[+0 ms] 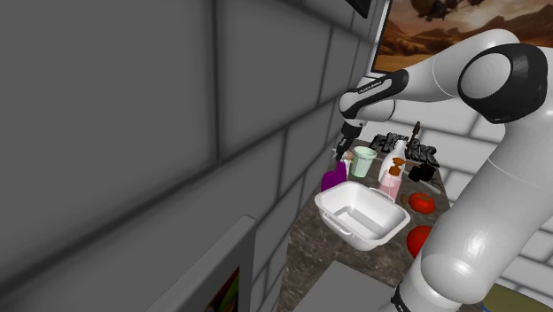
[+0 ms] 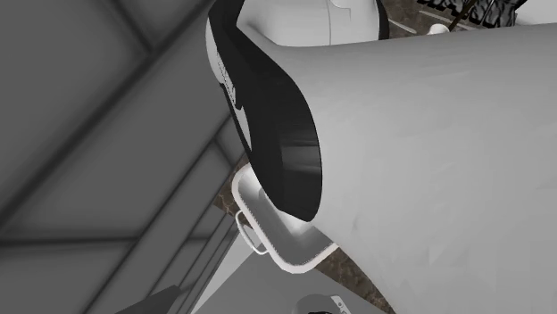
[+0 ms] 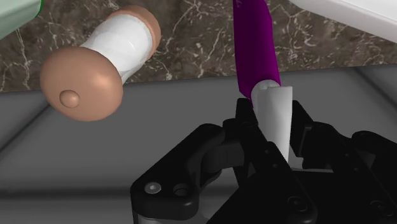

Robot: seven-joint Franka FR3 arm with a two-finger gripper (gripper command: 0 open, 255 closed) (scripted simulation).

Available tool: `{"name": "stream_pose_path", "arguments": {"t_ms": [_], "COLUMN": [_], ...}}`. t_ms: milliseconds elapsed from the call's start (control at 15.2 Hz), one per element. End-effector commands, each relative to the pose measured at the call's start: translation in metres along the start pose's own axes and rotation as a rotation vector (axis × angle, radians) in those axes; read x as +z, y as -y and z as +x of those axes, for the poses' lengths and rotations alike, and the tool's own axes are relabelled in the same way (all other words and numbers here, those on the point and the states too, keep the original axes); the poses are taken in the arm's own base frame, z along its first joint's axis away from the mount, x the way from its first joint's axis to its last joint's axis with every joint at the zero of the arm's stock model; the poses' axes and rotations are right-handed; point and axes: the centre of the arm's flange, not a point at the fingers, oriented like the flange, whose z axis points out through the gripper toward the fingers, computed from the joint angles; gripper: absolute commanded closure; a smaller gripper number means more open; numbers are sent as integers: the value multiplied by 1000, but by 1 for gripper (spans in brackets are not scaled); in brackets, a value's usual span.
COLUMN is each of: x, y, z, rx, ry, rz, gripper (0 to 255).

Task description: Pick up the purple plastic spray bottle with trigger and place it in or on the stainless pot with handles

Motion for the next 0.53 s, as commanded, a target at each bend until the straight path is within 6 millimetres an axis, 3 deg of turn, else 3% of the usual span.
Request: {"name": "stream_pose_path", "arguments": {"t_ms": [0, 132, 462], "x": [0, 0, -26], "y": [0, 0, -1], "z": [0, 0, 4], "rx": [0, 0, 0], "ry": [0, 0, 0], "rz": [0, 0, 0], "gripper": [255, 255, 255]}}
